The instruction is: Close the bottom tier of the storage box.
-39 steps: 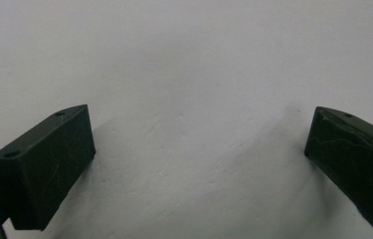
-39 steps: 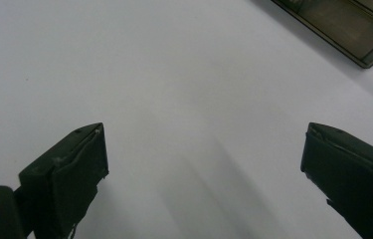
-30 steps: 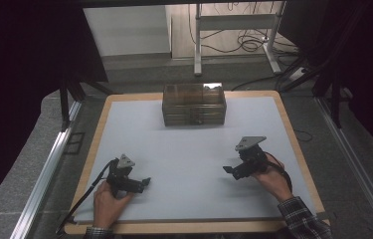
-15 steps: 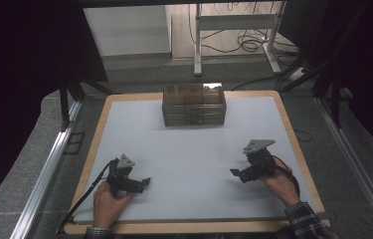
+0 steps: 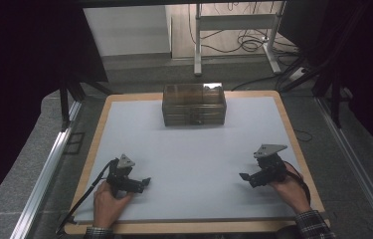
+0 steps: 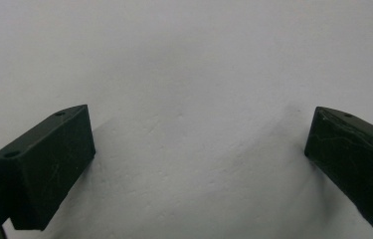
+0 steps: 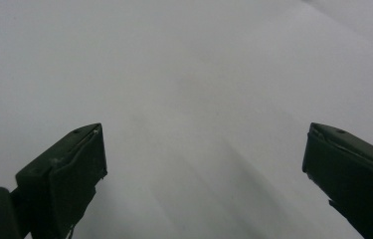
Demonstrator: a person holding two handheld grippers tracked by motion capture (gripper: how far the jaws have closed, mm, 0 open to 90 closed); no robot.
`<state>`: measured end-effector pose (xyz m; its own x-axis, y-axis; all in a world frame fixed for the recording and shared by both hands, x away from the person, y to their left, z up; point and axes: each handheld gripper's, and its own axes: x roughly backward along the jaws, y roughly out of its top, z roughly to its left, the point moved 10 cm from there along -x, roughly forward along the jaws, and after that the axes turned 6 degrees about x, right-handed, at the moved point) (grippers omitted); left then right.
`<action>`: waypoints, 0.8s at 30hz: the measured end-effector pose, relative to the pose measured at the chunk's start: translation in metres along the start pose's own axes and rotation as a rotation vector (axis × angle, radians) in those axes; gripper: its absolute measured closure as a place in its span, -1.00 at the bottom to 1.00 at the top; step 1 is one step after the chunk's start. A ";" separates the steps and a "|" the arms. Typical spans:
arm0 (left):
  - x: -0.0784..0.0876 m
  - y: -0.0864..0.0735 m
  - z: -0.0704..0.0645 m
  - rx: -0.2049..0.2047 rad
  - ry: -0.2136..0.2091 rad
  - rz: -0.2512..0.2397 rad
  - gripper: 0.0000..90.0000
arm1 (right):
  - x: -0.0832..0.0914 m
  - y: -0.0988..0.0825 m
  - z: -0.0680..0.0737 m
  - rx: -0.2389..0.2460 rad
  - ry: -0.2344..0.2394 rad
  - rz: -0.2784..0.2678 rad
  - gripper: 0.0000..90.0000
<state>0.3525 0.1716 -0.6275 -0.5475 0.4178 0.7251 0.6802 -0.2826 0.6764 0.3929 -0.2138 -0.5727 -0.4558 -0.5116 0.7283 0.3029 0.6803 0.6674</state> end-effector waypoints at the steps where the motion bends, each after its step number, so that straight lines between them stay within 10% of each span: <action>1: 0.000 0.000 0.000 0.003 0.000 -0.003 -1.00 | 0.002 -0.005 -0.001 -0.007 -0.003 0.006 -0.95; 24: 0.000 0.000 0.000 0.004 0.000 -0.003 -1.00 | 0.008 -0.050 -0.002 -0.044 0.010 0.070 -1.00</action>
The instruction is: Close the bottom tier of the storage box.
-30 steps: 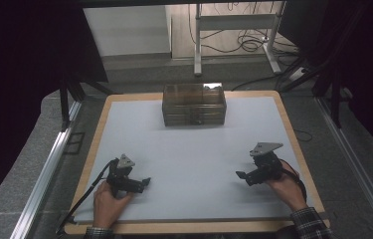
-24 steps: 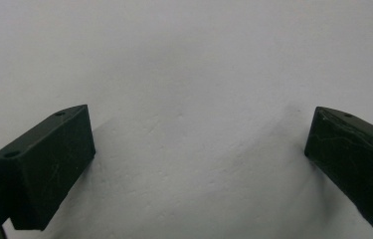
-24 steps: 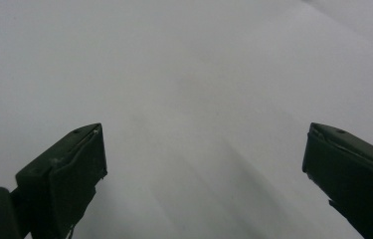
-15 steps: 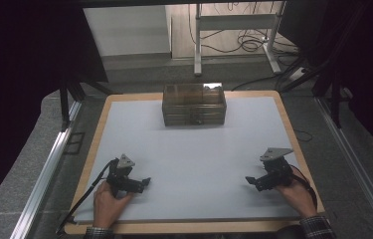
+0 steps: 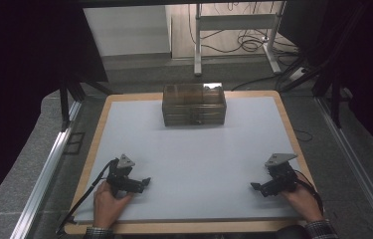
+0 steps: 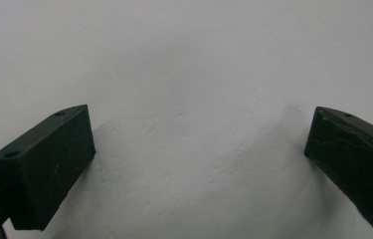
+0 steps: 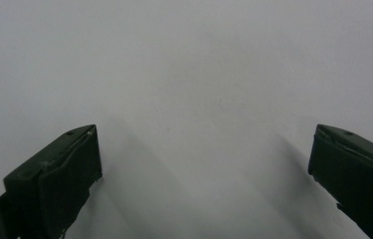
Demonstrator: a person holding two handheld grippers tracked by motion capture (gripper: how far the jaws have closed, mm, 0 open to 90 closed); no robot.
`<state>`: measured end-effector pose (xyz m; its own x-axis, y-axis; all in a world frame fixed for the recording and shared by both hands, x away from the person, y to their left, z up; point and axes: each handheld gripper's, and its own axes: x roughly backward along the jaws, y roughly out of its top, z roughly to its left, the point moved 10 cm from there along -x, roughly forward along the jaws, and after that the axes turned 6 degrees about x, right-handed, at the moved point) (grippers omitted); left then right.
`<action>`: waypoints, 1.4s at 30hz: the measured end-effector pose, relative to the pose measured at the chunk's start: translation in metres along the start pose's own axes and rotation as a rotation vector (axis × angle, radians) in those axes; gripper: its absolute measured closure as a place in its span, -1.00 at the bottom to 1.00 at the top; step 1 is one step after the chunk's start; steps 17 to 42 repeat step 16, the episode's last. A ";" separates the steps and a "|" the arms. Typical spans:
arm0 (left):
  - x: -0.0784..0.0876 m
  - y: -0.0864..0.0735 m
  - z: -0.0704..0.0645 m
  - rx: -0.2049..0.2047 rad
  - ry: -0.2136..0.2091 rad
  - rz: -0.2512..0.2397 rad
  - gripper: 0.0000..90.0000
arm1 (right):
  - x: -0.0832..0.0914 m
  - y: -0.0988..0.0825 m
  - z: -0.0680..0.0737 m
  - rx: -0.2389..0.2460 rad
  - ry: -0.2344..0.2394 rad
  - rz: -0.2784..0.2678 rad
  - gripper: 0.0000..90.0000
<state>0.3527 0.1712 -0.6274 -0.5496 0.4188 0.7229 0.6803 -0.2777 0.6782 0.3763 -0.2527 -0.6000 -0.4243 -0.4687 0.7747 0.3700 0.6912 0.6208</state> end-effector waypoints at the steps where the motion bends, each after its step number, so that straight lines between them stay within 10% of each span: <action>1: 0.000 0.000 0.000 0.001 0.000 -0.001 -1.00 | -0.001 -0.002 0.000 -0.011 0.011 -0.017 -1.00; 42: 0.000 0.000 0.000 -0.003 0.000 0.002 -1.00 | -0.001 -0.004 -0.001 -0.004 0.012 -0.072 -1.00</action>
